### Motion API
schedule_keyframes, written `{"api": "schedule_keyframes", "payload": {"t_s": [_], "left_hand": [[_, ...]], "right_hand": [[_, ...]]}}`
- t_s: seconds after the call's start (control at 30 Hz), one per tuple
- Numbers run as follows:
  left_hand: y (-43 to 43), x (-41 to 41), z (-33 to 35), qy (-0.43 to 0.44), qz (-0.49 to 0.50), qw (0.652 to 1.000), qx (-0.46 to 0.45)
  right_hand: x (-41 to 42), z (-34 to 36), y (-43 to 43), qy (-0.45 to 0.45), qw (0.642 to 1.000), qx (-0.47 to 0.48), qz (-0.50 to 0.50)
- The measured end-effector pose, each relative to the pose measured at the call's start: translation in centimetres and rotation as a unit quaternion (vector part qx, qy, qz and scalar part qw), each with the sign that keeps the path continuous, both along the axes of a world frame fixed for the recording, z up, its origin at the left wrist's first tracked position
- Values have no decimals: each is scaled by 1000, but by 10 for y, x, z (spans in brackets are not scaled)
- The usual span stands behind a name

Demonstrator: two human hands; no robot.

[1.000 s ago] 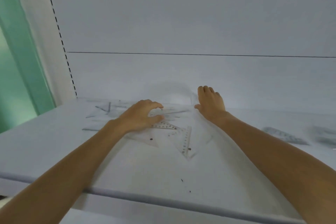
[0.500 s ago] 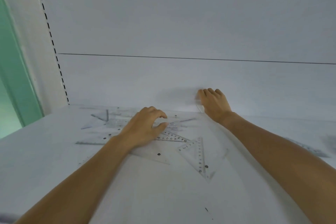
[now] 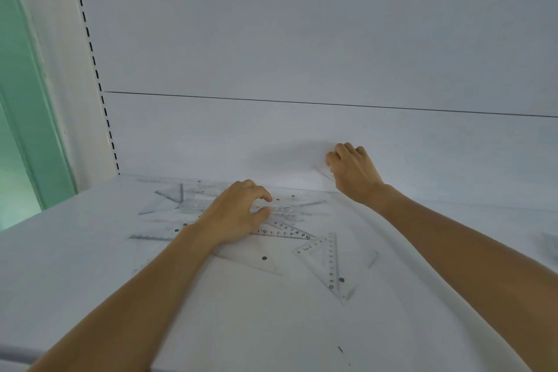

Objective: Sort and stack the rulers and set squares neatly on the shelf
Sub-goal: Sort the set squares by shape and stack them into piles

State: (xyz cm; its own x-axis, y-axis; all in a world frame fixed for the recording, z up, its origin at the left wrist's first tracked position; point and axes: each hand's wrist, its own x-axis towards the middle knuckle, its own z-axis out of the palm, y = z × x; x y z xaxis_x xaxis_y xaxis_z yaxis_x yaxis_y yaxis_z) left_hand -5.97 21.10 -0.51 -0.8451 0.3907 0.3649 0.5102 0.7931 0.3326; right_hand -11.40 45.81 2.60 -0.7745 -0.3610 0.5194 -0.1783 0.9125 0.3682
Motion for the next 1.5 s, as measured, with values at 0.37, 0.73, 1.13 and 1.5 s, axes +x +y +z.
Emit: {"api": "schedule_keyframes", "payload": {"t_s": [0.37, 0.73, 1.13, 1.5], "left_hand": [[-2, 10, 3, -55, 34, 997, -53], [3, 30, 5, 9, 1, 995, -104], [47, 48, 18, 68, -107, 991, -52], [132, 64, 30, 117, -103, 986, -58]], "right_hand": [[59, -3, -50, -66, 989, -97, 90], [117, -15, -36, -61, 985, -159, 23], [184, -35, 41, -100, 965, -239, -32], [191, -16, 160, -94, 959, -262, -60]]}}
